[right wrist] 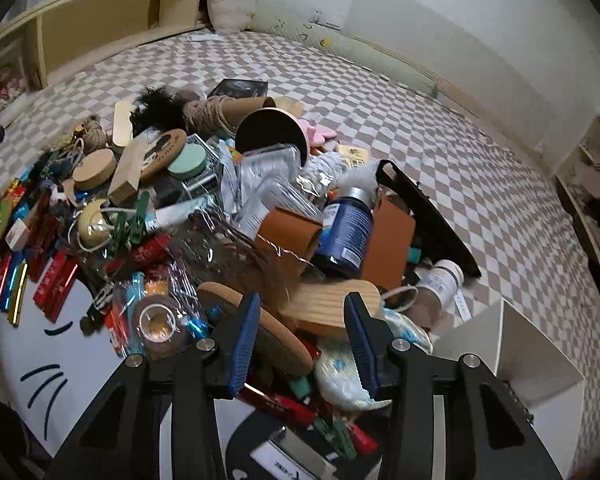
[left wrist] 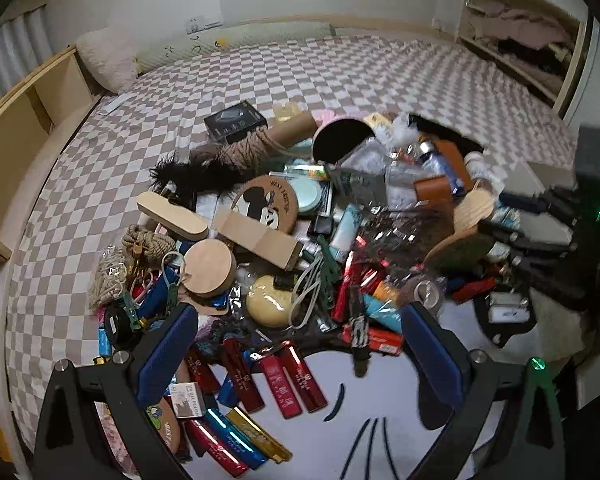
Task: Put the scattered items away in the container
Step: 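Lower the right tool into the pile and grasp the round cork coaster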
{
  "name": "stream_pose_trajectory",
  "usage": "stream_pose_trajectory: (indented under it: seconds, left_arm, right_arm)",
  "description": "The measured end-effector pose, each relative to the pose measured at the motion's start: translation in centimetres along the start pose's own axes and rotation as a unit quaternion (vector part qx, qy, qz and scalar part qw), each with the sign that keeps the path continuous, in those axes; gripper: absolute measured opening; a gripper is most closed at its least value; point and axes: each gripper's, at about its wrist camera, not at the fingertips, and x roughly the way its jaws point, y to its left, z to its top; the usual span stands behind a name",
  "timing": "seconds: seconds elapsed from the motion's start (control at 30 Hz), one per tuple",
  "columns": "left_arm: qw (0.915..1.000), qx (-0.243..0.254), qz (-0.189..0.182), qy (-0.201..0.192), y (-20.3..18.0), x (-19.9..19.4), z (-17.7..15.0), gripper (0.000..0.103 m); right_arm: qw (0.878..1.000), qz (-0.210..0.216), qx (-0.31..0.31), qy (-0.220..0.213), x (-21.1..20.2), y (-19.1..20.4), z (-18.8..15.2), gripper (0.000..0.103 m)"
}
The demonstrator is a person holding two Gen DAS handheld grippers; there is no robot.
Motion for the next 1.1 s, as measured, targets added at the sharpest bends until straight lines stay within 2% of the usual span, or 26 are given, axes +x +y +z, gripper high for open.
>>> stream_pose_trajectory:
  seconds: [0.2, 0.43, 0.6, 0.63, 0.67, 0.83, 0.97, 1.1]
  left_arm:
    - [0.9989, 0.026, 0.02, 0.033, -0.1, 2.4, -0.9, 0.102]
    - [0.9981, 0.034, 0.006, 0.052, -1.3, 3.5, -1.0, 0.102]
    - [0.9956, 0.08, 0.01, 0.048, -4.0, 4.1, -1.3, 0.102]
    - [0.9944, 0.094, 0.013, 0.047, -4.6, 4.4, -1.4, 0.102]
    - [0.993, 0.107, 0.016, 0.046, -5.2, 4.6, -1.6, 0.102]
    - [0.9848, 0.171, 0.02, 0.025, -7.6, 5.5, -2.0, 0.102]
    - [0.9787, 0.205, 0.013, 0.009, -8.8, 6.3, -2.0, 0.102]
    - [0.9743, 0.225, -0.006, 0.003, -9.9, 6.5, -2.0, 0.102]
  right_arm:
    - [0.999, 0.027, -0.007, -0.017, -1.0, 0.1, 0.2, 0.045]
    - [0.998, 0.065, -0.017, 0.013, 1.3, 0.7, -0.4, 0.045]
    - [0.996, 0.06, -0.049, 0.033, 1.7, 2.4, -1.1, 0.045]
    - [0.996, 0.064, -0.049, 0.043, 1.9, 2.6, -1.4, 0.043]
    - [0.995, 0.069, -0.048, 0.052, 2.1, 2.8, -1.6, 0.035]
    - [0.992, 0.084, -0.047, 0.086, 2.4, 3.9, -2.8, 0.03]
    - [0.99, 0.102, 0.016, 0.095, 2.1, 2.2, -2.2, 0.024]
    - [0.979, 0.128, 0.114, 0.109, 1.8, -1.0, -2.0, 0.014]
